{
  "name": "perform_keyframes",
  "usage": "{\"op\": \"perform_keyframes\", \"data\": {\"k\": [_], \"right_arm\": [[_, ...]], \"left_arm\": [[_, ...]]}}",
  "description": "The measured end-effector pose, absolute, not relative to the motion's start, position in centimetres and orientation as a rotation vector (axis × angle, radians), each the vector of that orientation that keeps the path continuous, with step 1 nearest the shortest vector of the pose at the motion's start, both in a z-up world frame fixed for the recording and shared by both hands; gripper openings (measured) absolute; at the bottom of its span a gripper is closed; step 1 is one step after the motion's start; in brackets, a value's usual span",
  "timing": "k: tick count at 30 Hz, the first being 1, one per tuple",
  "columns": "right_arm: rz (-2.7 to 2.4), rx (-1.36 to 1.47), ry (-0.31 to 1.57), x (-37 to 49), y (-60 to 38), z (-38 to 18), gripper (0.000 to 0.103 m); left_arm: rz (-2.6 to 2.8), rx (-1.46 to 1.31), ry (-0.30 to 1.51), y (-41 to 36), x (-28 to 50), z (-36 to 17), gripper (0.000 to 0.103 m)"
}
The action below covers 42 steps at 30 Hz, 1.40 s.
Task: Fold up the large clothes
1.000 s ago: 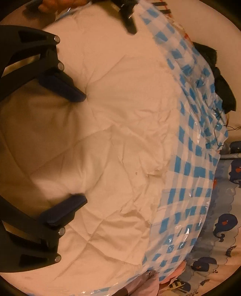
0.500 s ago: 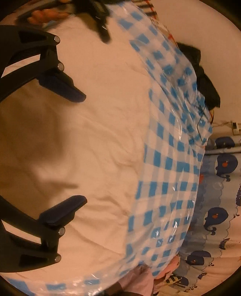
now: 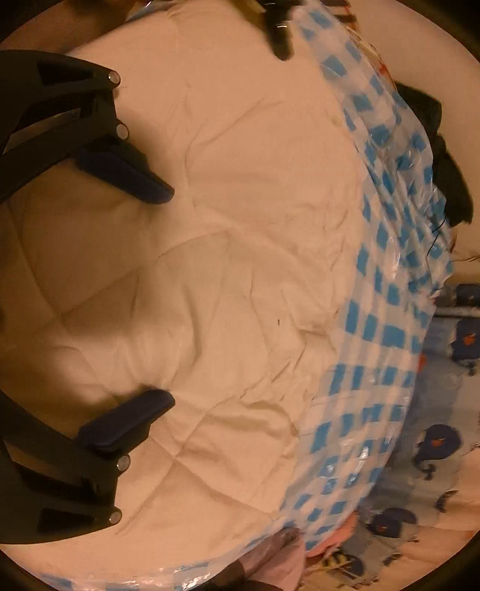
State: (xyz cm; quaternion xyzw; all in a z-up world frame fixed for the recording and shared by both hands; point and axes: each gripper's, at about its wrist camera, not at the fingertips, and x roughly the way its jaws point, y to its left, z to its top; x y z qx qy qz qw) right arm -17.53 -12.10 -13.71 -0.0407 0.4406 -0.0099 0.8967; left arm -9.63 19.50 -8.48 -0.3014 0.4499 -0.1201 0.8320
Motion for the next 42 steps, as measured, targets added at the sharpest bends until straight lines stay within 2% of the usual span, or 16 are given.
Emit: {"op": "perform_keyframes", "data": {"k": [6, 10, 15, 20, 26, 31, 35, 42], "right_arm": [[-0.02, -0.062, 0.895, -17.8, -12.1, -11.7, 0.097], [-0.02, -0.08, 0.889, -18.6, -12.1, -12.9, 0.097], [-0.026, -0.089, 0.828, -19.6, -11.0, -8.7, 0.097], [-0.027, -0.098, 0.875, -19.1, -10.8, -10.2, 0.097], [-0.026, -0.106, 0.856, -19.2, -10.6, -10.1, 0.097], [-0.027, -0.086, 0.797, -20.5, -10.2, -9.6, 0.097], [-0.035, -0.107, 0.837, -19.7, -9.7, -10.6, 0.097], [-0.038, -0.096, 0.819, -20.1, -9.5, -10.6, 0.097]], "left_arm": [[-0.241, -0.632, 0.949, 19.6, -9.6, -8.4, 0.071], [-0.242, -0.609, 0.94, 19.3, -9.7, -8.2, 0.07], [-0.247, -0.615, 0.936, 19.4, -9.7, -8.2, 0.07], [-0.263, -0.594, 0.928, 19.0, -9.8, -8.0, 0.07], [-0.288, -0.627, 0.916, 19.3, -10.1, -7.9, 0.054], [-0.323, -0.692, 0.903, 20.2, -10.1, -8.0, 0.045], [-0.342, -0.701, 0.898, 20.1, -10.1, -8.0, 0.041], [-0.37, -0.857, 0.898, 21.8, -9.9, -8.9, 0.043]]}}
